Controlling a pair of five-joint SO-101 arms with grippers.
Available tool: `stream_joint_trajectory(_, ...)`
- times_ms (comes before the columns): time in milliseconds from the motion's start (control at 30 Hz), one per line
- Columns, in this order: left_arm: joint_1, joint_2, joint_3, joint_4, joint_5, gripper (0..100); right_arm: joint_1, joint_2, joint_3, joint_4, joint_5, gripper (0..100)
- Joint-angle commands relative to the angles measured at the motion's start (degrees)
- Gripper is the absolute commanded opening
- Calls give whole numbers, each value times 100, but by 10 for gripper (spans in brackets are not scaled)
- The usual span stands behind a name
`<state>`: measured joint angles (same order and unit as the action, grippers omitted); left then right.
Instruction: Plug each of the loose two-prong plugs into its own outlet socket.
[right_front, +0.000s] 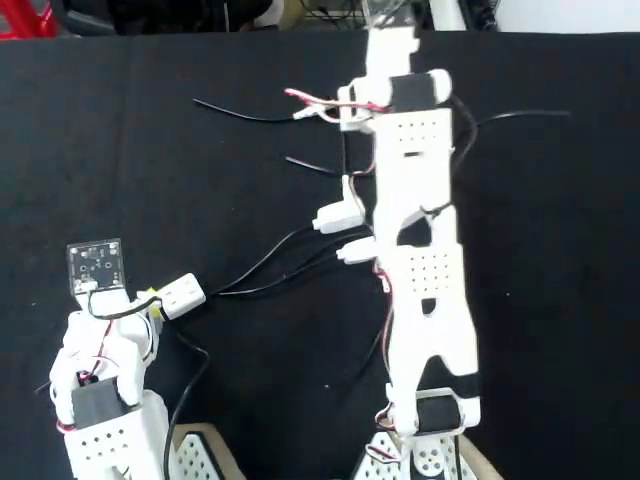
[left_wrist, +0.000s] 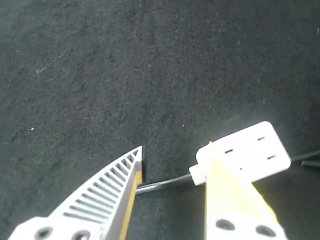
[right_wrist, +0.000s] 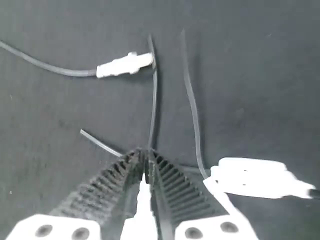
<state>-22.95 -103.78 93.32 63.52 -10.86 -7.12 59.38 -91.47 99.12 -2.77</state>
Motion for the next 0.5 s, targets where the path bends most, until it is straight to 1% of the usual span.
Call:
stream_joint_trajectory(0, -66, -70, -251, -149, 369, 199, 264, -1068, 866, 255, 26, 12)
stream_joint_trajectory(67, -31, -70, -251, -149, 360, 199, 325, -1798, 2158, 255, 35, 12)
stream_joint_trajectory(133, -66, -70, -251, -132, 378, 199, 334, -2800, 3802, 220, 88, 12)
stream_joint_trajectory(267, -40, -70, -251, -105, 396, 198, 141, -5103, 6782, 53, 826, 12)
stream_joint_trajectory(367, -66, -70, -470, -88, 396, 198, 123, -6923, 8585, -484, 1204, 12)
stream_joint_trajectory(467, -75, -70, -1059, 9, 413, 198, 123, -8602, 10167, -958, 1618, 13)
